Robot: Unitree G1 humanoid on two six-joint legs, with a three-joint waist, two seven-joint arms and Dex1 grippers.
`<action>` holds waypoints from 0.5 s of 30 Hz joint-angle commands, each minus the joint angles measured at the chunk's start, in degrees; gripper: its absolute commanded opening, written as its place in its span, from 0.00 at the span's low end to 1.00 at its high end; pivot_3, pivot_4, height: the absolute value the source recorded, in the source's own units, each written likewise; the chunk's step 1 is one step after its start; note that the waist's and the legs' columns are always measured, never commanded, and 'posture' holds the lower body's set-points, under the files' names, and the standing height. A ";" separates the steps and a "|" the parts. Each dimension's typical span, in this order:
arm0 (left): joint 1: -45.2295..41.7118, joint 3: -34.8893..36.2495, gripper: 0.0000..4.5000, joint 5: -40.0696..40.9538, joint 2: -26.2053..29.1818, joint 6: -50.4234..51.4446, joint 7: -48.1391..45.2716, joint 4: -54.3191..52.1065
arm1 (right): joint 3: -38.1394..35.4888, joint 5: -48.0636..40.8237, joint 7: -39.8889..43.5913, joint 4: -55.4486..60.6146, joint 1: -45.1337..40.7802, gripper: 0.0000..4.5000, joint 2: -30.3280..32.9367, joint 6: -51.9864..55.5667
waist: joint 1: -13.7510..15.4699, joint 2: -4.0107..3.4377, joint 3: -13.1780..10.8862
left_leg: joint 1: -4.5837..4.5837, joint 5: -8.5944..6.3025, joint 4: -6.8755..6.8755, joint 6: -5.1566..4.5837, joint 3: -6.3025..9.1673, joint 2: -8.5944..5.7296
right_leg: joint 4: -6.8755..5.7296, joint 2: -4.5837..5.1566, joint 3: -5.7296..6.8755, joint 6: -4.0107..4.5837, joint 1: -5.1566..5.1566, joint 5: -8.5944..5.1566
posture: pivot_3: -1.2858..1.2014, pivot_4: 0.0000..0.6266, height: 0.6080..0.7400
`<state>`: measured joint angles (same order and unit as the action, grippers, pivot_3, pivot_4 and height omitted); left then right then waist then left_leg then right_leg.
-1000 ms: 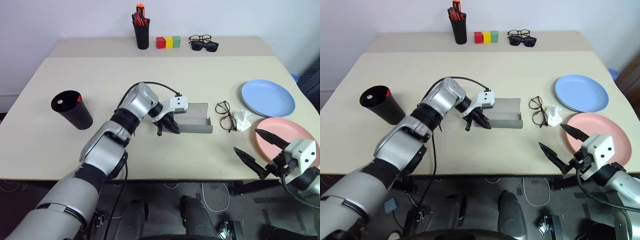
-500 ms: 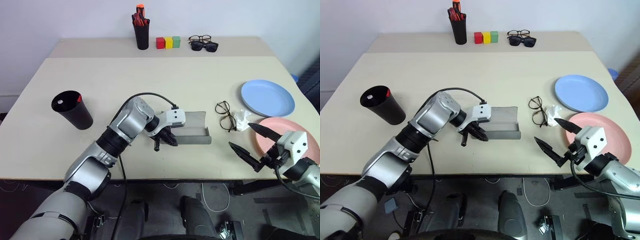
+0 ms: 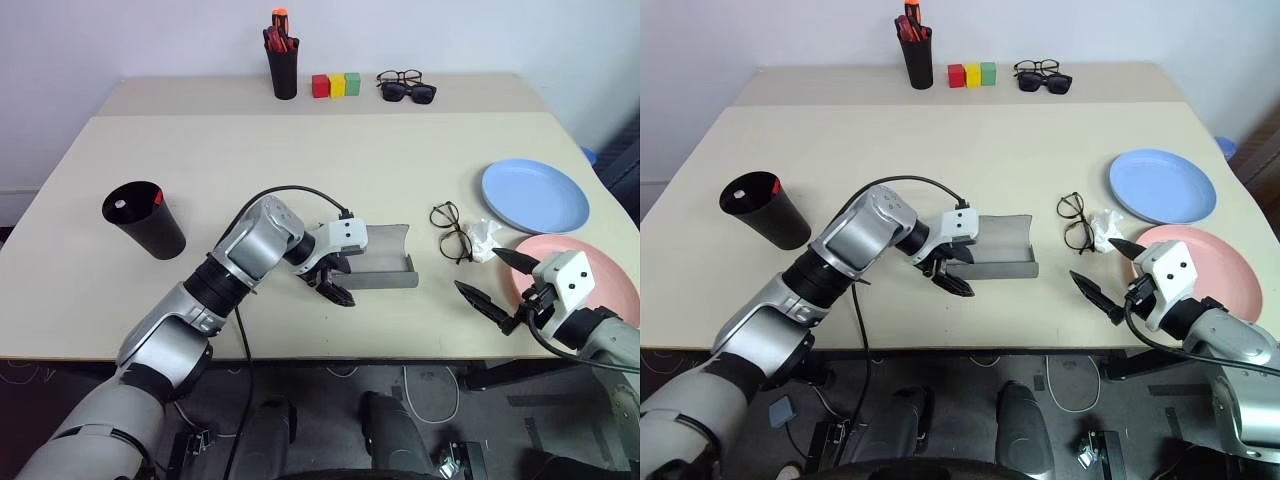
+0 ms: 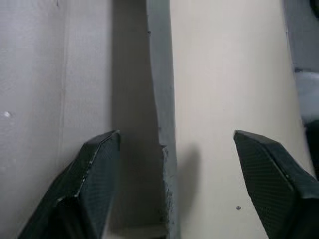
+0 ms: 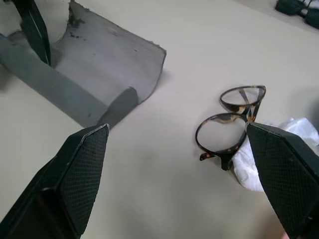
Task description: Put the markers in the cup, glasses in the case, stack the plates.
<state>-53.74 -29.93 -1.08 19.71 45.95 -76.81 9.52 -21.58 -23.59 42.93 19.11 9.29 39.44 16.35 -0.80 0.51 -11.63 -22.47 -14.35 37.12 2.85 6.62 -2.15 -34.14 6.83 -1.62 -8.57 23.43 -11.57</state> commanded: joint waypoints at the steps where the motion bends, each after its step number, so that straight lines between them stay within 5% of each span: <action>1: 1.58 9.72 0.85 4.81 -0.84 -4.28 5.59 -5.75 | -0.78 1.59 -2.09 -2.55 -3.09 1.00 0.50 -1.08 | -0.07 0.00 0.00 | 0.00 0.00 0.00 0.00 0.00 0.00 | 0.01 0.00 0.00 0.00 0.00 0.00 | 0.52 0.24 1.00; 5: 8.97 18.93 0.85 9.86 0.26 -17.82 9.11 -13.38 | 1.68 1.37 1.99 -10.62 -9.07 1.00 3.41 1.27 | -0.37 -0.05 0.03 | 0.06 0.00 -0.04 0.01 0.00 0.03 | 0.00 0.00 -0.01 0.10 0.01 0.09 | 0.52 0.24 1.00; 15: 16.88 25.18 0.85 23.72 8.35 -19.14 2.96 -21.82 | 8.87 1.16 17.31 -36.73 -31.31 1.00 7.07 2.07 | -0.24 -0.10 0.02 | 0.09 0.02 0.04 0.02 -0.07 0.01 | 0.00 0.00 -0.04 0.14 -0.07 0.15 | 0.52 0.24 1.00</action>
<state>-36.93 -6.32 20.01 27.05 26.99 -73.30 -9.70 -13.12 -22.06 58.01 -15.12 -18.81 45.66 18.47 -1.05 0.41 -11.61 -22.41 -14.32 37.15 2.87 6.56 -2.14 -34.15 6.83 -1.66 -8.45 23.38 -11.41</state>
